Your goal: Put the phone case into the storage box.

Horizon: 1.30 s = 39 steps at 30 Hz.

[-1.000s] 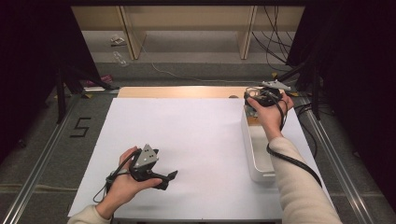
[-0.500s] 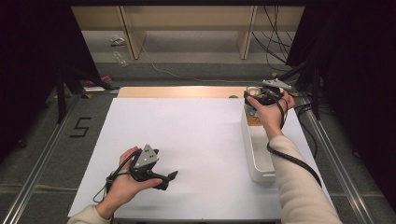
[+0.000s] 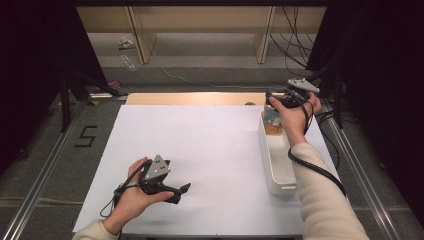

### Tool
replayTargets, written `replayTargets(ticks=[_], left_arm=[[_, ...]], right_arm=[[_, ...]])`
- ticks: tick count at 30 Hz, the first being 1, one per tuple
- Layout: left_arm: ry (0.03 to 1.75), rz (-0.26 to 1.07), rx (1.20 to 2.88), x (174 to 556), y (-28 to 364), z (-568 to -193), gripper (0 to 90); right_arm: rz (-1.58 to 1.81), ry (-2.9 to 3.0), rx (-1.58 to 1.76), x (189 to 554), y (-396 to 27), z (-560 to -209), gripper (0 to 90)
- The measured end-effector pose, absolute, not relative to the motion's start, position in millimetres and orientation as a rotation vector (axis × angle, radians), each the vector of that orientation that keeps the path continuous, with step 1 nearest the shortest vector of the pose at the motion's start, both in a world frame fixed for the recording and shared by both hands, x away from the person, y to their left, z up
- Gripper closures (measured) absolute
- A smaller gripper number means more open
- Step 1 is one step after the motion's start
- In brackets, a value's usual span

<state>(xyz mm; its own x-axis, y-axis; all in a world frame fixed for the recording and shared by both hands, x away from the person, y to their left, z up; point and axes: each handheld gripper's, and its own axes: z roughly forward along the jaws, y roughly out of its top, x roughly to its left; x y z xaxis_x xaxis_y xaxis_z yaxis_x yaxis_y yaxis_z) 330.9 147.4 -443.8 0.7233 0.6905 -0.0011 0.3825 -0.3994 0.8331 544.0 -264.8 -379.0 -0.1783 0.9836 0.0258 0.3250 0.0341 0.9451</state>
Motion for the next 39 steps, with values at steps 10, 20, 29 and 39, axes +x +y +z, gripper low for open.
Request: replayTargets(ticks=[10,20,29,39], left_arm=[[0.815,0.437,2.033,331,147,-444,0.2],[0.819,0.436,2.028,331,147,-443,0.2],[0.821,0.437,2.027,331,147,-443,0.2],[0.828,0.437,2.021,331,148,-443,0.2]], right_arm=[[1.188,1.580,1.324,538,-267,-366,6.3],[1.196,1.616,1.293,521,-266,-361,8.1],[1.208,1.647,1.256,497,-270,-364,8.9],[1.263,1.686,1.240,473,-274,-369,9.4]])
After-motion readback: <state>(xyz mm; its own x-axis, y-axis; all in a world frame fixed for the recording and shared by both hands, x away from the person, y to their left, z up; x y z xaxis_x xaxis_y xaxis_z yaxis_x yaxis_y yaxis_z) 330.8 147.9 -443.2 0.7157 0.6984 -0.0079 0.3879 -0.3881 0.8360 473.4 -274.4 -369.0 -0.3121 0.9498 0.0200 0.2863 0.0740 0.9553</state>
